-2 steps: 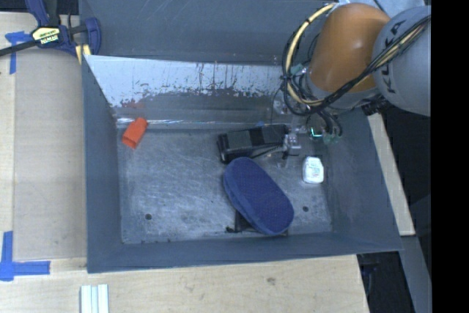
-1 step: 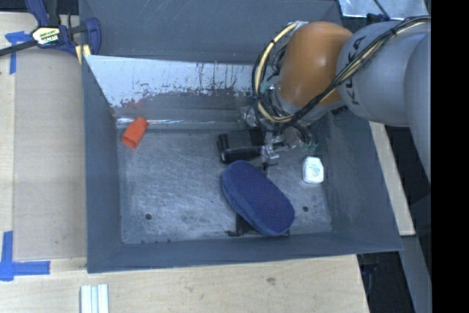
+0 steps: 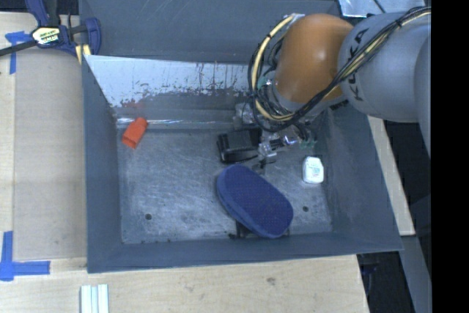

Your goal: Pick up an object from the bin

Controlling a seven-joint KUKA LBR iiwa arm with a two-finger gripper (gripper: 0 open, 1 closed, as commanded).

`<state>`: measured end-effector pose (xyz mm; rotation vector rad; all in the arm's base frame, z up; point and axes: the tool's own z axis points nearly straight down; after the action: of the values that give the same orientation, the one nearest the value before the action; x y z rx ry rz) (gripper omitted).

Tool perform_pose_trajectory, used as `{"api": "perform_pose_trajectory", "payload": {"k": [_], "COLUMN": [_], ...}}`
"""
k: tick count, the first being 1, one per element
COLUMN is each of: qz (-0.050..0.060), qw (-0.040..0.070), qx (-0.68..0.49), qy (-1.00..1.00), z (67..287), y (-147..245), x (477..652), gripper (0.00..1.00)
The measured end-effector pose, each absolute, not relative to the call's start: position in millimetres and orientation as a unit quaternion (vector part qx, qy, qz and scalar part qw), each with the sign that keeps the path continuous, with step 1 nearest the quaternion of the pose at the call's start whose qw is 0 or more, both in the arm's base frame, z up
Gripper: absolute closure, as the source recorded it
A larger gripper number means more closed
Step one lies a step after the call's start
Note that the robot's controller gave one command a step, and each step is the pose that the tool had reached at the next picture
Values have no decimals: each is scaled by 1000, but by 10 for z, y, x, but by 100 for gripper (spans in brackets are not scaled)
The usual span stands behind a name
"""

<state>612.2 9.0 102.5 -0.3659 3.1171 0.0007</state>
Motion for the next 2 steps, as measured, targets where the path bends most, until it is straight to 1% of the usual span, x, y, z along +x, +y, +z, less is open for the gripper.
{"api": "perform_pose_trajectory", "payload": {"k": [1,2], "qz": [0,0], "qw": [4,0], "qx": [-56,2], "qy": [998,1000], "z": [1005,715], "y": [45,29], "x": [6201,6222], "gripper": [0,0]}}
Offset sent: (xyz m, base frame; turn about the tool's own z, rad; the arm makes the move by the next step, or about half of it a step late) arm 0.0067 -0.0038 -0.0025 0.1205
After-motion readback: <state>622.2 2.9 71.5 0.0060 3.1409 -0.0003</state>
